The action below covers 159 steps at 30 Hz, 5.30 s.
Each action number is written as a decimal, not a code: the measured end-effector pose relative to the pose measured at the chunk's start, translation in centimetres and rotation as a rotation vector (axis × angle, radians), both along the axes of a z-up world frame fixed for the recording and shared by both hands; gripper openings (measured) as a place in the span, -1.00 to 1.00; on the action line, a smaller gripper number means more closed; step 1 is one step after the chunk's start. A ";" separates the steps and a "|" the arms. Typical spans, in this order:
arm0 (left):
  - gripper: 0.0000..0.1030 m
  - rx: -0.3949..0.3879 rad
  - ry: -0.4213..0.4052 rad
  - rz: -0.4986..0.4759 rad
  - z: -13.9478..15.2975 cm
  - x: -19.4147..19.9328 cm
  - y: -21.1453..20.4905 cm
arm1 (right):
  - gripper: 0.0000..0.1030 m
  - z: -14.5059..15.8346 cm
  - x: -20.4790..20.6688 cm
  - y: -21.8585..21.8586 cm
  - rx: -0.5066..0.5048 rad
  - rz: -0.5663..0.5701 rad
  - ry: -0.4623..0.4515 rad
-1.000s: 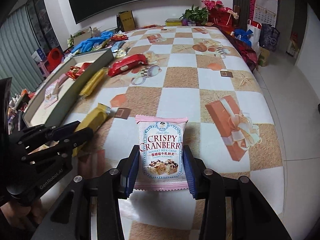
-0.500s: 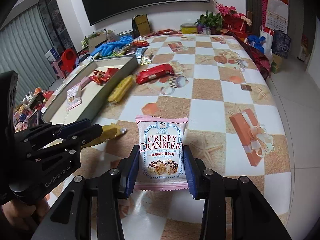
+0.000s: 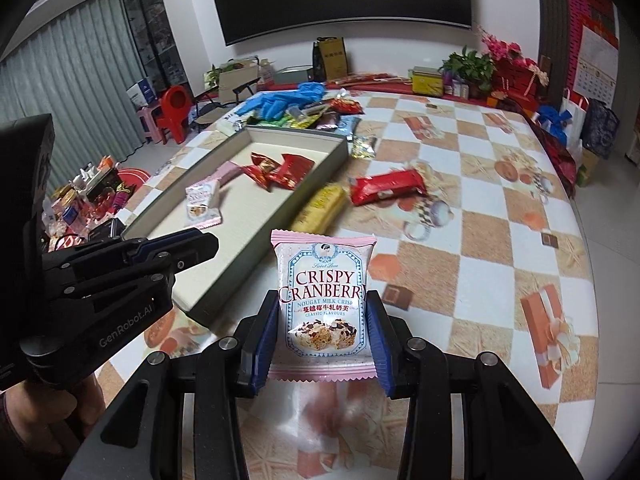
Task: Organize snacks
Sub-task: 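Lift the gold bar and Crispy Cranberry pouch with both tools, then carry the gold bar and Crispy Cranberry pouch over the tray with both tools, then lower and open both tools to drop the gold bar and pouch into the tray, then move both open tools over the loose snacks beside the tray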
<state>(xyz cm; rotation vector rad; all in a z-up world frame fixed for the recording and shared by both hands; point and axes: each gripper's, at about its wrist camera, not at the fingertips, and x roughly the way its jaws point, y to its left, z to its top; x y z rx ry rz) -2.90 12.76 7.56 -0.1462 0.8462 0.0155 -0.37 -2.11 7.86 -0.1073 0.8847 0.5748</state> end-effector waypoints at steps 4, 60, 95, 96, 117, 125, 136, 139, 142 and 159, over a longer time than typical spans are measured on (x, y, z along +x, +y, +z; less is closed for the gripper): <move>-0.87 -0.060 0.009 -0.090 -0.2 -0.5 -0.3 | -0.16 0.4 0.3 0.3 -0.005 -0.004 -0.018; -0.55 0.017 0.026 0.078 0.1 0.7 5.2 | -0.16 2.8 1.1 5.4 0.024 0.075 -0.042; -0.55 0.020 0.080 0.142 -1.1 3.3 8.8 | -0.16 2.7 4.4 11.5 0.002 0.115 -0.047; -0.55 0.020 0.083 0.144 -1.2 3.4 9.0 | -0.16 2.6 4.6 11.7 0.003 0.116 -0.045; -0.55 0.034 0.131 0.170 -2.7 4.6 10.0 | -0.16 1.3 6.5 12.9 0.005 0.114 0.003; -0.55 0.032 0.155 0.188 -3.4 5.0 10.5 | -0.16 -0.2 7.4 14.0 -0.013 0.113 0.036; 0.27 -0.002 0.109 0.201 -2.3 4.2 10.7 | 0.73 1.8 8.4 12.9 0.040 0.065 0.005; 0.37 -0.012 0.085 0.176 -1.6 3.7 9.8 | 0.73 2.1 8.5 10.2 0.046 0.004 0.002; 0.44 -0.013 0.069 0.126 -1.0 3.4 8.1 | 0.73 1.4 8.4 6.5 0.055 -0.074 0.028; 0.54 0.009 0.110 -0.117 -2.0 5.9 -7.2 | 0.73 -6.9 4.4 -7.1 -0.130 -0.268 0.090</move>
